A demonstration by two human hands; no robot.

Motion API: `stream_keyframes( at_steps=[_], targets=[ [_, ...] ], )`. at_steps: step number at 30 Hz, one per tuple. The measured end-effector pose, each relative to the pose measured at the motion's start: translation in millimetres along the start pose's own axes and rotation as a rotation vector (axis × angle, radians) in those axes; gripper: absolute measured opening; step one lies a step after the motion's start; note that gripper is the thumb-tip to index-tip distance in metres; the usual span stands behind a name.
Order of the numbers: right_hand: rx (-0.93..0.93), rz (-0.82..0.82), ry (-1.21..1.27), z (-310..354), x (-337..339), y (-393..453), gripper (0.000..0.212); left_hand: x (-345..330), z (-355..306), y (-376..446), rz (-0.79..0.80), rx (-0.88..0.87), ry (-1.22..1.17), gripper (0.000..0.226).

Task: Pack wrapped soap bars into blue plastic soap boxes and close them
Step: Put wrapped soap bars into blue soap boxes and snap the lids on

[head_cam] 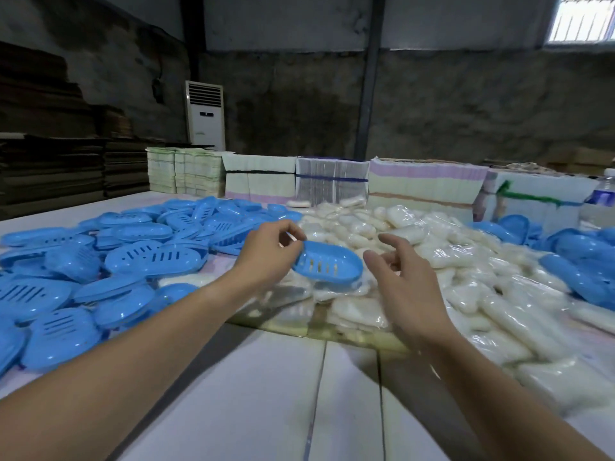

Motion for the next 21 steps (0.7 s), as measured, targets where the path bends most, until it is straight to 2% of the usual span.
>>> stream_keyframes(
  at_steps=[4, 7, 11, 16, 19, 21],
  targets=[
    [-0.098, 0.036, 0.083, -6.4, 2.2, 0.0, 0.021, -13.1, -5.3, -32.4, 0.129, 0.066, -0.203, 0.019],
    [-0.115, 0.049, 0.044, -7.4, 4.3, 0.1, 0.023, -11.3, -10.3, -43.1, 0.217, 0.04, -0.28, 0.009],
    [-0.095, 0.05, 0.016, -6.2, 9.6, 4.0, 0.023, -4.6, -13.4, -51.8, 0.406, -0.057, -0.183, 0.058],
    [-0.083, 0.101, -0.069, -1.8, 13.2, 4.7, 0.021, -4.9, -17.7, -58.9, 0.44, -0.207, -0.109, 0.061],
    [-0.033, 0.144, -0.286, 1.6, 26.4, 10.3, 0.009, -5.5, -17.3, -61.8, 0.471, -0.244, -0.065, 0.061],
    [0.005, 0.124, -0.578, 1.1, 44.8, 22.4, 0.025, -6.4, -17.0, -64.2, 0.534, -0.273, -0.028, 0.06]
  ],
)
Point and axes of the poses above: each hand's wrist, its own y-axis towards the middle knuckle, its own x-axis out of the back of the hand, z = x × y, the point moved 2 cm from there along y, towards the middle knuckle, and after that the axes turned 8 degrees about -z, right-handed, at the moved point
